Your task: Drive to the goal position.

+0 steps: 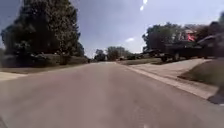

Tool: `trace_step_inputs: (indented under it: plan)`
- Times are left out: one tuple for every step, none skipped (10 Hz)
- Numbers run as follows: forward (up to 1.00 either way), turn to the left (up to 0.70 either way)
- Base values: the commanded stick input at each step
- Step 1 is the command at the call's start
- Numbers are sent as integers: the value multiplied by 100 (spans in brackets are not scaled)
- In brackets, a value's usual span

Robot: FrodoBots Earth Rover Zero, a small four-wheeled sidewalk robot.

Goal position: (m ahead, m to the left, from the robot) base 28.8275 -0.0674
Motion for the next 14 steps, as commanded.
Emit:
trace_step_inputs:
  plan:
    - [70,0]
    - [70,0]
    - [70,0]
    - [70,0]
    - [70,0]
    - [70,0]
    - [70,0]
    - [70,0]
    - [70,0]
    - [70,0]
    - [70,0]
    - [70,-6]
    - [70,-22]
    - [70,-35]
